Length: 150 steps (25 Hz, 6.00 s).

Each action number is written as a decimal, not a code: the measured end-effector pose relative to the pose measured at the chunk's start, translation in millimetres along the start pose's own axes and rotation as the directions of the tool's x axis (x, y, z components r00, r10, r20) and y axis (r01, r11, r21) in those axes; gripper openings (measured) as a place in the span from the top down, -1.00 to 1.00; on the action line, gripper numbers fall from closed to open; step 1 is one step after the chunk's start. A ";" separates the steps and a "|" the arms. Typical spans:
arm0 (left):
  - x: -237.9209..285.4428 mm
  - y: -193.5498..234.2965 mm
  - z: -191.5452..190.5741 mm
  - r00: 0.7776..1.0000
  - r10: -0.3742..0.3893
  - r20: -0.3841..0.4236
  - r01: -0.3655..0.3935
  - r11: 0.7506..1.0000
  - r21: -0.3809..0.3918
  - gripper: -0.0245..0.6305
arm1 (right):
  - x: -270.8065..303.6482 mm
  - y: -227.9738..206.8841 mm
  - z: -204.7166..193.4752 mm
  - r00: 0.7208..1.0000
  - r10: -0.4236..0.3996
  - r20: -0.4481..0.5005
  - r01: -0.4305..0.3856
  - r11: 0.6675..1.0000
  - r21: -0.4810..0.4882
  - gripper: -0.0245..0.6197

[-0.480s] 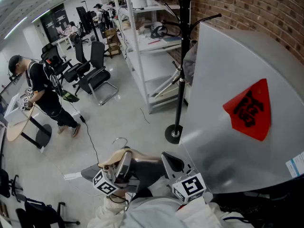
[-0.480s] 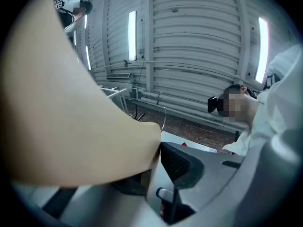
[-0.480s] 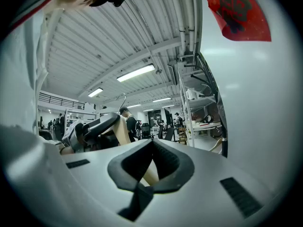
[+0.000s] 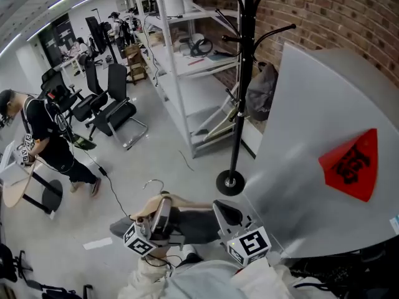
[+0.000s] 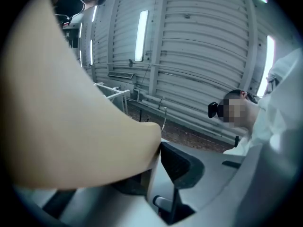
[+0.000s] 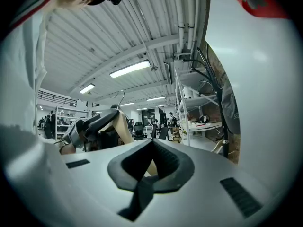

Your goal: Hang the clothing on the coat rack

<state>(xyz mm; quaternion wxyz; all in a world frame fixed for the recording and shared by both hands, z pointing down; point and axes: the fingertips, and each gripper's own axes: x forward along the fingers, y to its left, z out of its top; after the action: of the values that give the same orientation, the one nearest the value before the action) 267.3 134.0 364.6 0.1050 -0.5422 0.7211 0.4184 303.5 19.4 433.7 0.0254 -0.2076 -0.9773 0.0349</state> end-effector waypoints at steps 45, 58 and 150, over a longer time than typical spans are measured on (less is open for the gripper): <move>107.6 284.3 100.2 0.984 -0.138 -0.114 0.117 0.978 -0.174 0.62 | 301.1 -109.0 20.5 0.967 -0.255 0.024 0.255 0.967 -0.007 0.85; 208.5 344.3 59.6 0.962 -0.211 -0.172 0.169 0.959 -0.227 0.62 | 332.4 -218.1 37.6 0.941 -0.335 0.050 0.336 0.942 0.004 0.85; 417.0 337.1 -43.7 0.490 -0.865 -0.104 0.457 0.357 -0.815 0.62 | 228.1 -330.2 84.9 0.142 -0.978 0.151 0.988 0.148 0.031 0.85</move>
<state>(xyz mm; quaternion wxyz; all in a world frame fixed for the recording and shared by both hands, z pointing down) -175.4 -165.9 304.7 -0.1403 -0.8814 0.2016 0.4035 -43.5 -193.4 383.0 -0.0319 0.4813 -0.8758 -0.0131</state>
